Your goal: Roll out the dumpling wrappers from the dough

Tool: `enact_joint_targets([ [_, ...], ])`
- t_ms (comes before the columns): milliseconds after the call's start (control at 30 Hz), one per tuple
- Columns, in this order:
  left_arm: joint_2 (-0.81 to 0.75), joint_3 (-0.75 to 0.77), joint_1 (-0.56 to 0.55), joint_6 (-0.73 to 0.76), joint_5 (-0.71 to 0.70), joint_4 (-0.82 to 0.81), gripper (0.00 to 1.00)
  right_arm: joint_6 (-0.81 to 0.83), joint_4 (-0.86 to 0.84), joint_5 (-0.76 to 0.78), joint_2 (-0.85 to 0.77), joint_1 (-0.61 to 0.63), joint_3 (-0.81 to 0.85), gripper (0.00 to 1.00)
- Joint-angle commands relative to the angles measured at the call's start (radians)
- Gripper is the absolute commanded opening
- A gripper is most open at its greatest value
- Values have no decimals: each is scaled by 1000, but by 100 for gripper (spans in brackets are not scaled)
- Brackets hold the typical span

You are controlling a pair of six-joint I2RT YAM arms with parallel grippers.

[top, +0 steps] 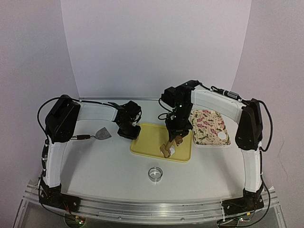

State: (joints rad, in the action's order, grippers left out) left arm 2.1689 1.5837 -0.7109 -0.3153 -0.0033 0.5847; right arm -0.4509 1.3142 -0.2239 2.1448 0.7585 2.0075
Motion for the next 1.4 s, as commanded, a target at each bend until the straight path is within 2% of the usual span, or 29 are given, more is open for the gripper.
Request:
enact_joint_targets([
  [0,0,14,27,6,-36,23,0,14,134,13,72,9,29,0],
  [100,-15,-4,69,33,-42,10,0,11,141,-21,17,13,61,0],
  [267,-32,-11,100,168,-30,-22,0,20,145,-65,-97,16,70,0],
  [533,-52,-12,92,293,109,-65,0,35,184,-80,-207,18,137,0],
  [667,-48,6,67,346,133,-61,0,65,243,-20,-209,19,147,0],
  [833,-27,47,43,354,114,-26,0,86,340,71,-171,30,142,0],
  [1033,-18,58,32,335,106,-19,0,89,343,52,-158,75,86,0],
  [1233,-3,60,32,330,18,0,0,56,344,48,-174,101,-30,0],
  [1367,4,50,39,353,13,-6,0,49,345,56,-197,102,-78,0],
])
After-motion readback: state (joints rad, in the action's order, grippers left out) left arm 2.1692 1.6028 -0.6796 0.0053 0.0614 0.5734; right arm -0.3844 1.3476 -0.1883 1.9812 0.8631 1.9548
